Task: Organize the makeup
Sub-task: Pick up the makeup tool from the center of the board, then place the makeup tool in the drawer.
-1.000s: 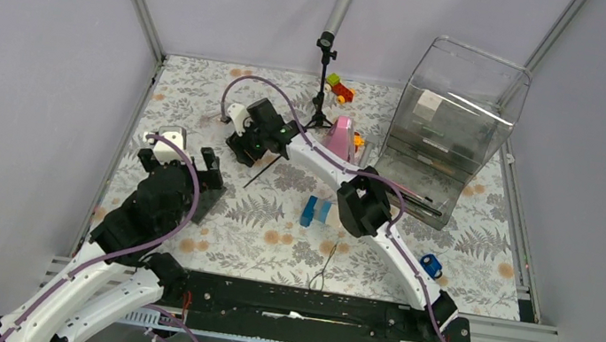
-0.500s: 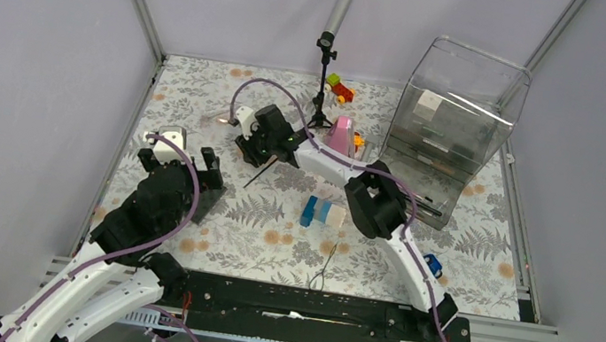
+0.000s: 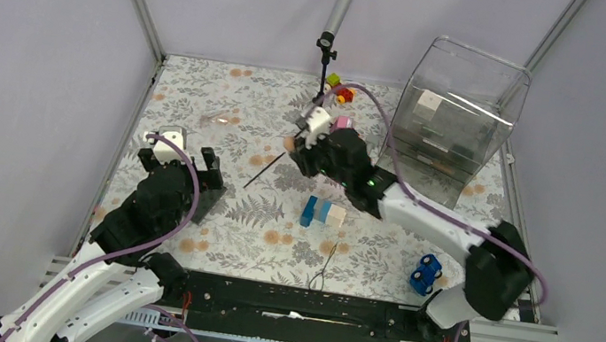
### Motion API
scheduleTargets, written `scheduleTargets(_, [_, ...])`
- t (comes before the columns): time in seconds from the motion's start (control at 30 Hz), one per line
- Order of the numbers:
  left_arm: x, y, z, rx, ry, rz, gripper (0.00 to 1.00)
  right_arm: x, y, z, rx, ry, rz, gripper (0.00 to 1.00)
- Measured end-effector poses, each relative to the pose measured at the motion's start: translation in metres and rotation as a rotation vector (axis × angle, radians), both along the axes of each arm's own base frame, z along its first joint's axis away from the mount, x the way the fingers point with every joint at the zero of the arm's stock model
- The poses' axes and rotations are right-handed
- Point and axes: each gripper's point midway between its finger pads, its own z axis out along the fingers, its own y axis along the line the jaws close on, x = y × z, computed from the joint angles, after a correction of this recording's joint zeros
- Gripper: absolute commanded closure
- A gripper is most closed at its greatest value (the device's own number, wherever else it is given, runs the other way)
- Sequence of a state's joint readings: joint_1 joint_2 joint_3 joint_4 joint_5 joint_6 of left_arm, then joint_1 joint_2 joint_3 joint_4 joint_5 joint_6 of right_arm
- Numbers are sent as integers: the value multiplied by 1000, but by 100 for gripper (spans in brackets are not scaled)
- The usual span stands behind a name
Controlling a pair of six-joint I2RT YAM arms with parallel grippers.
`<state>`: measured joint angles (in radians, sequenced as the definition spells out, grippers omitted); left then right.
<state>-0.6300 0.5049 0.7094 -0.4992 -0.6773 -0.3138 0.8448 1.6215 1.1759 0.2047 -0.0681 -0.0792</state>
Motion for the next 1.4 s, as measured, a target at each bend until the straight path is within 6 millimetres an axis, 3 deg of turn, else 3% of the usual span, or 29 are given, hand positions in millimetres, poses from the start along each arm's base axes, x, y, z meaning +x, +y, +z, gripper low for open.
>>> scheduleTargets(0.27, [0, 0, 0, -1, 1, -2, 2, -40, -135, -17, 24, 38, -366, 81])
scheduleTargets(0.4, [0, 0, 0, -1, 1, -3, 2, -38, -209, -8, 105, 18, -625, 82])
scheduleTargets(0.53, [0, 0, 0, 0, 1, -3, 2, -27, -253, -4, 150, -7, -809, 75])
scheduleTargets(0.63, [0, 0, 0, 0, 1, -2, 2, -19, -268, -19, 105, 9, -891, 73])
scheduleTargets(0.83, [0, 0, 0, 0, 2, -1, 2, -5, -309, -71, -47, 110, -1061, 63])
scheduleTargets(0.93, [0, 0, 0, 0, 2, -1, 2, -1, -326, -84, -97, 141, -1123, 50])
scheduleTargets(1.03, [0, 0, -1, 1, 3, -1, 2, 7, -334, -88, -113, 155, -1159, 39])
scheduleTargets(1.23, [0, 0, -1, 1, 4, -1, 2, 15, -331, -80, -98, 147, -1154, 29])
scheduleTargets(1.4, [1, -2, -2, 3, 8, -7, 2, 15, -331, -78, -97, 144, -1153, 33])
